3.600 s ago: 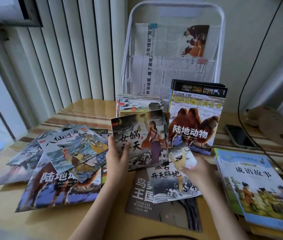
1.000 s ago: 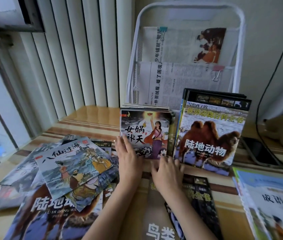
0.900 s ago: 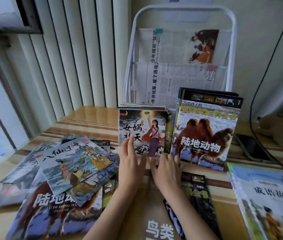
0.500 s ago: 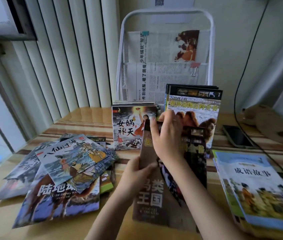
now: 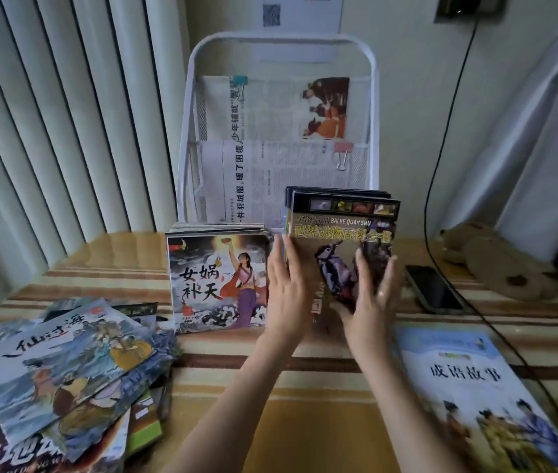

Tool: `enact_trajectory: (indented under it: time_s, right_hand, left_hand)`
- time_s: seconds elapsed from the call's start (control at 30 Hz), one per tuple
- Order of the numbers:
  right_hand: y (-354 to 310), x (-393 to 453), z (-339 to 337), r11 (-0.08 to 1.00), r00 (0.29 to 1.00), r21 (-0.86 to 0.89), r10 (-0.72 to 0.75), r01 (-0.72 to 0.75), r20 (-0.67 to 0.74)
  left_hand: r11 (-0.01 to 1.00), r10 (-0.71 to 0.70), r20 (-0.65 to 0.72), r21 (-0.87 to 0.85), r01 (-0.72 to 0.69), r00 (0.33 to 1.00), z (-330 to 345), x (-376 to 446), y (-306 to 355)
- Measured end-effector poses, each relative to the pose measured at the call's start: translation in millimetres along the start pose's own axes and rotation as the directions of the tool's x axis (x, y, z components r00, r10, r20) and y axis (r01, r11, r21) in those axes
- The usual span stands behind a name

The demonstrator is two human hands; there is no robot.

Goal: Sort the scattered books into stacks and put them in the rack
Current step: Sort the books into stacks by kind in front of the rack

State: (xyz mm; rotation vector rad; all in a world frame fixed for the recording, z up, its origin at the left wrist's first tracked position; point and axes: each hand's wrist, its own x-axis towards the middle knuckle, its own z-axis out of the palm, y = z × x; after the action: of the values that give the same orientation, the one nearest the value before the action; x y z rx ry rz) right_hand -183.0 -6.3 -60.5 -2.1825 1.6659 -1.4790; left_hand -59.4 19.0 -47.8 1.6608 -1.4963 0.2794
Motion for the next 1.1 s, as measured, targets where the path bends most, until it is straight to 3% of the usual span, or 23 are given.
enact_trajectory:
  time_s: [0.1, 0.17, 0.33, 0.53, 0.7, 0.8, 0.9, 1.0, 1.1]
  right_hand:
    - [3.9, -16.3, 33.2, 0.990, 0.996, -0.118, 0.087, -0.082, 0.032]
    - [0.1, -22.0, 41.0, 0.983, 0.995, -0.152, 0.101, -0.099, 0.009]
    - [-4.3, -23.7, 38.9, 0.988, 0.998, -0.144, 0.057, -0.060, -0.029]
    - [-17.2, -28.2, 28.4, 0.997, 0.995, 0.017, -0.076, 0.077, -0.059]
    - [-36.3, -46.7, 17.9, 0.958, 0.972, 0.169, -0.232, 0.233, -0.024]
    - [-70.1, -69.1, 9.3, 0.916, 0.945, 0.233, -0.322, 0.326, -0.056]
    - [-111.4, -94.6, 9.4, 0.882, 0.923, 0.329, -0.378, 0.337, 0.067]
    - [-147.5, -114.0, 23.8, 0.882, 0.842, 0.372, -0.419, 0.290, 0.338]
    - [-177.7, -126.9, 45.6, 0.915, 0.739, 0.396, -0.316, 0.072, 0.595]
  left_hand:
    - [0.989, 0.036, 0.109, 0.135, -0.050, 0.993, 40.2, -29.8, -18.8]
    - [0.978, 0.017, 0.112, 0.204, -0.040, 0.994, 47.1, -32.7, -22.1]
    - [0.986, 0.036, 0.067, 0.159, -0.046, 0.997, 32.5, -30.9, -14.3]
    - [0.988, 0.016, 0.105, 0.152, -0.032, 0.994, 5.1, -42.0, -5.1]
    - [0.962, 0.140, 0.028, 0.231, -0.143, 0.990, -38.0, -76.6, -4.7]
    - [0.960, -0.009, -0.049, 0.280, 0.022, 0.999, -80.9, -87.8, -21.1]
    - [0.874, -0.253, -0.120, 0.398, 0.280, 0.960, -126.8, -94.6, -50.4]
    - [0.673, -0.572, -0.069, 0.529, 0.517, 0.817, -177.1, -103.4, -80.8]
    - [0.493, -0.767, -0.028, 0.614, 0.617, 0.641, -207.1, -124.3, -107.7]
